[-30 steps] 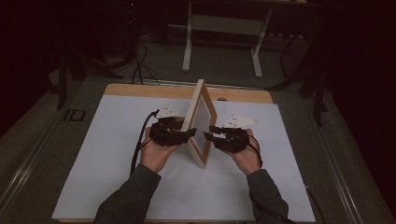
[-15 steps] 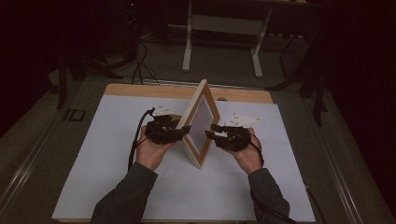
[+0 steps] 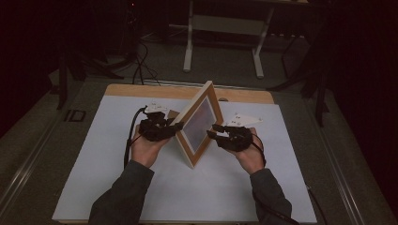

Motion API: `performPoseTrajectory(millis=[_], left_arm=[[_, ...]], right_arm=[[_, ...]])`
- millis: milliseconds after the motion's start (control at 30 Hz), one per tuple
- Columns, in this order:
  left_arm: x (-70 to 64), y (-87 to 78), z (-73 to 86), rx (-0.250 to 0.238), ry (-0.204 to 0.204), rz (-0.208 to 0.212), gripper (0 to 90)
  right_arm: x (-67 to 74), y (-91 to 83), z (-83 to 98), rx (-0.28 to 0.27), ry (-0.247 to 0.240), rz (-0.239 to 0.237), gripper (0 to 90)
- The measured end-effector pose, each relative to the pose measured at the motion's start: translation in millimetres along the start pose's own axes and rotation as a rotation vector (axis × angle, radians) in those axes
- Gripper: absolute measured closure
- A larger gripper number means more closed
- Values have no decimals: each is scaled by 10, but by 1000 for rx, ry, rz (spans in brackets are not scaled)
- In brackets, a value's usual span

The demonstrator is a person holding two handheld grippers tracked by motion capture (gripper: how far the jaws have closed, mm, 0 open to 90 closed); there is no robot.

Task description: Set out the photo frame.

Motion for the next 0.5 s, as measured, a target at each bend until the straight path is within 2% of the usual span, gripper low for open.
performPoseTrajectory(millis=[200,300,500], left_arm=[[93,-32,15,-4,-6,15,703],[173,-57,38,-16,-7,48,708],[266,-89,54,-17,7,86,713]], right_arm=[[8,-11,-28,-4,-5,2,628],[7,-12,-29,-5,-6,3,628],[-2,-14,-30,-4,-6,5,627]])
Point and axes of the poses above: each handheld gripper's, and its own axes: y roughly forward along the jaws, z roughly out of its underside, x roughly to its left, the point moved 4 cm from there along y, roughly forward along the jaws, and after that the axes turned 12 degrees about y, right-handed, at the moved point
